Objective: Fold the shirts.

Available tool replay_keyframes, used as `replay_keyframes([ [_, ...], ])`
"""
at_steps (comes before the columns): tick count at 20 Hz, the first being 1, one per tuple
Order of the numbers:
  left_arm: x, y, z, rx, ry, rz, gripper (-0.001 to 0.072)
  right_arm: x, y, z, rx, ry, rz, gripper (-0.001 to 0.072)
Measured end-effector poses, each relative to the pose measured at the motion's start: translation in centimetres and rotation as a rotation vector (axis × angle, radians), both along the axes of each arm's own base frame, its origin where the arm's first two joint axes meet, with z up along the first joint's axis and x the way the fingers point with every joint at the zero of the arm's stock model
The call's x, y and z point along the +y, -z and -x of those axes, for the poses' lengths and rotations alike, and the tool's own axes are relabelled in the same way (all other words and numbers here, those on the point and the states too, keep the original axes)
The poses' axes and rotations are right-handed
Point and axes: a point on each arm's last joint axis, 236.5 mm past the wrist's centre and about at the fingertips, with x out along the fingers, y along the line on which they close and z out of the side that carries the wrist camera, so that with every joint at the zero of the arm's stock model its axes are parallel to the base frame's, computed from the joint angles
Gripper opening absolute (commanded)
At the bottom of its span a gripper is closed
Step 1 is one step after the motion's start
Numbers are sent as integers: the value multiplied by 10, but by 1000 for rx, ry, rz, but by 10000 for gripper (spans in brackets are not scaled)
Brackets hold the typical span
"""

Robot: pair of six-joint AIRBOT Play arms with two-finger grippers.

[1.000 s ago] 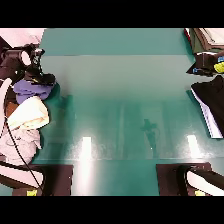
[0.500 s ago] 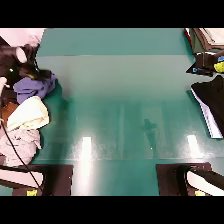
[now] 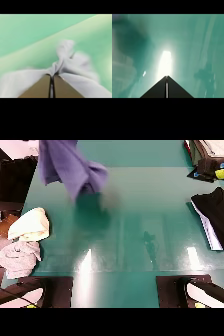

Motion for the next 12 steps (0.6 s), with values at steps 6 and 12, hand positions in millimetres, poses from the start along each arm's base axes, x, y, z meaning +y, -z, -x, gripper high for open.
replay_keyframes([
  [6,-93,-10,67,14,365,65,23,-1,-65,-7,-188,14,5,16],
  [12,-111,112,33,309,367,-68,501,-1,-87,-1,-234,8,13,16],
])
